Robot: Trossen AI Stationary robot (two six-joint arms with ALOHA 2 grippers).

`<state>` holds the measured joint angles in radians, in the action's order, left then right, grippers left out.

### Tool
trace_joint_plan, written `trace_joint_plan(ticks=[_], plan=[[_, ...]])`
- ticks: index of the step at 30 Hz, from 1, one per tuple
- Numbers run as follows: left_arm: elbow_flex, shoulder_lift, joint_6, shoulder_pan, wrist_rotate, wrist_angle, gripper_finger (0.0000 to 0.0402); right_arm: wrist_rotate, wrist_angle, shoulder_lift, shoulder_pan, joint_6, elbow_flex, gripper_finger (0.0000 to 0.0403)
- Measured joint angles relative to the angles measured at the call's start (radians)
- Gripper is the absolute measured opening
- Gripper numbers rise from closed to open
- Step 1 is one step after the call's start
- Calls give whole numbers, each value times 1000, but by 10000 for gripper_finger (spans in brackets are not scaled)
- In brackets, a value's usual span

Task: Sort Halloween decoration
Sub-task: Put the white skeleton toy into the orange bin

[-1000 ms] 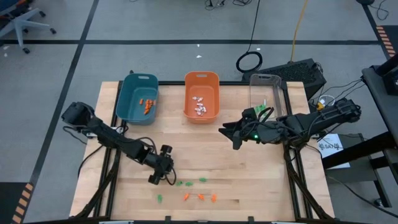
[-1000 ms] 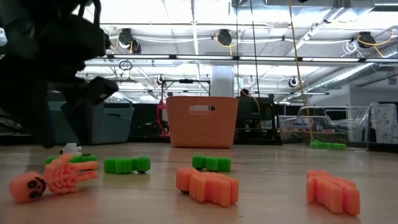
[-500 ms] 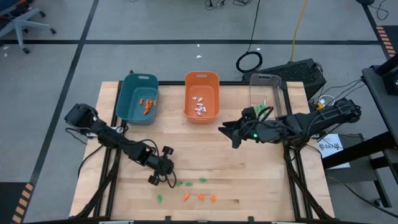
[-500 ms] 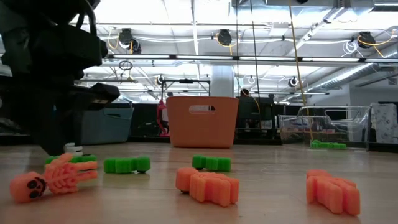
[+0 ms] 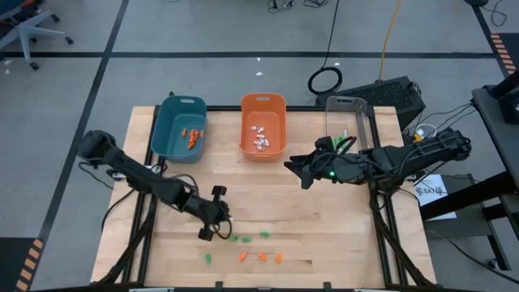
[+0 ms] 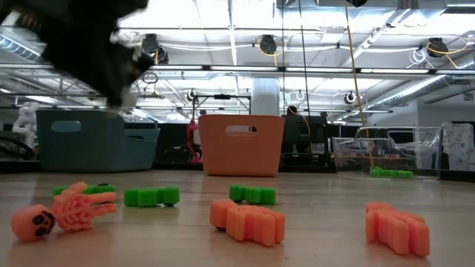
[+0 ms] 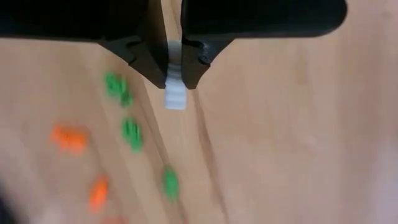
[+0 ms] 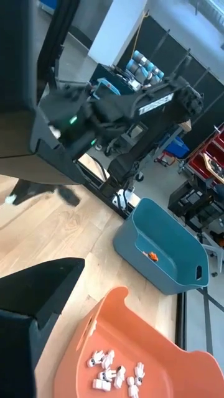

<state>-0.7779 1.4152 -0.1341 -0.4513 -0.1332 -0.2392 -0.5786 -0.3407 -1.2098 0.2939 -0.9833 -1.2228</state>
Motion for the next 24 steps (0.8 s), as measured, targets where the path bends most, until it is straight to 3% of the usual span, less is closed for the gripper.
trace_joint_plan(ticks=[13,24], plan=[[-141,-368,-43,0,-231,22,13,-83,11,0,0,35,0,187],[-181,-572,20,0,-504,109,13,-79,27,0,0,209,0,187]])
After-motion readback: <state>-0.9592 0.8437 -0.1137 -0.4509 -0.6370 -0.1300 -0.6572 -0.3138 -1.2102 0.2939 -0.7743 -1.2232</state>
